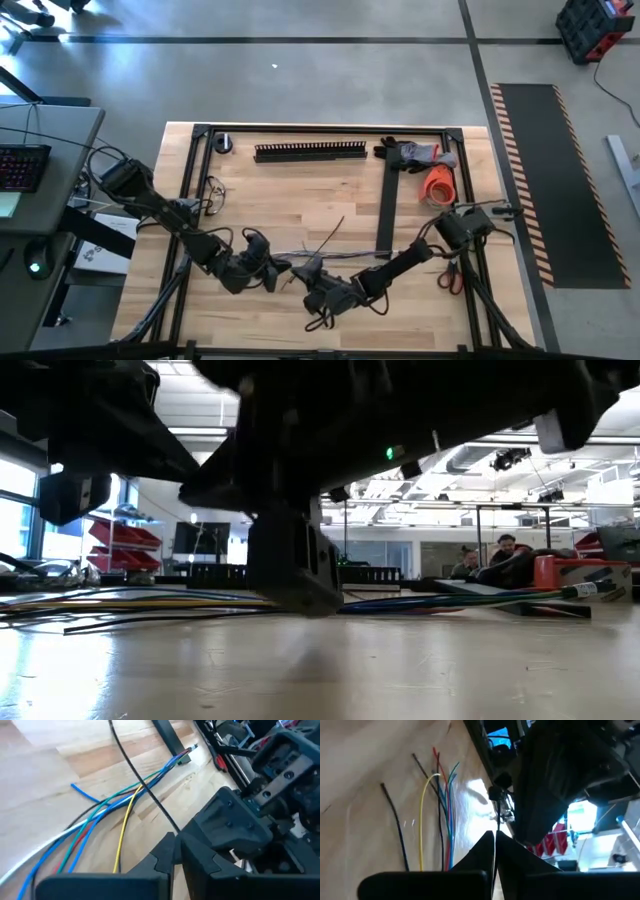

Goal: Ziptie cables
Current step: Wrap the cable wires using the black zip tie

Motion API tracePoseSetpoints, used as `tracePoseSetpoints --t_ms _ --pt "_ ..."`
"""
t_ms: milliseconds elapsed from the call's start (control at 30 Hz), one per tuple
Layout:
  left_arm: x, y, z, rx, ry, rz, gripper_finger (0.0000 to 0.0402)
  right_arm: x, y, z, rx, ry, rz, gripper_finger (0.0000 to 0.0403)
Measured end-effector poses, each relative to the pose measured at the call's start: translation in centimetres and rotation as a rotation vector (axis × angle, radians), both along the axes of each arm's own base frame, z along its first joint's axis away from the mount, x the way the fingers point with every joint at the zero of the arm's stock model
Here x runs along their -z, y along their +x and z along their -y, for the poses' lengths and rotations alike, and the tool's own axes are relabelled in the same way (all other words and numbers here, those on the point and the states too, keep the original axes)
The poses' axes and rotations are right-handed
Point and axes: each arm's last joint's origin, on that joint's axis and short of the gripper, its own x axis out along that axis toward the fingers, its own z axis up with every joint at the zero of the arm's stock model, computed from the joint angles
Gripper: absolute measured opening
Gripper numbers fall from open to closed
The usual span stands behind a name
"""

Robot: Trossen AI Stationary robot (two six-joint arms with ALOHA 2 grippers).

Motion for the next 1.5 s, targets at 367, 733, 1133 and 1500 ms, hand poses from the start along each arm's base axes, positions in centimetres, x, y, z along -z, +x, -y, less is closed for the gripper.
tracePoseSetpoints --t_ms 367,733,1133,1500 --pt "-1.2 0.1 -0.8 0.037 0.203 0.016 0.0079 -7.8 -8.6 4.2 -0.036 0.573 0.158 0.0000" --pt "0.3 1.9 -0.3 0.254 0.563 0.005 0.0084 -10.6 -14.3 2.4 -0.240 0.900 0.263 0.0000" --pt "4.3 6.4 -0.7 0.342 0.769 -0.069 0.0153 -15.7 -15.8 -3.3 -0.364 0.826 0.276 0.0000" --pt "5.5 12.2 -4.4 0.469 0.729 -0.116 0.0193 -13.2 -17.8 -4.2 -0.195 0.865 0.187 0.0000"
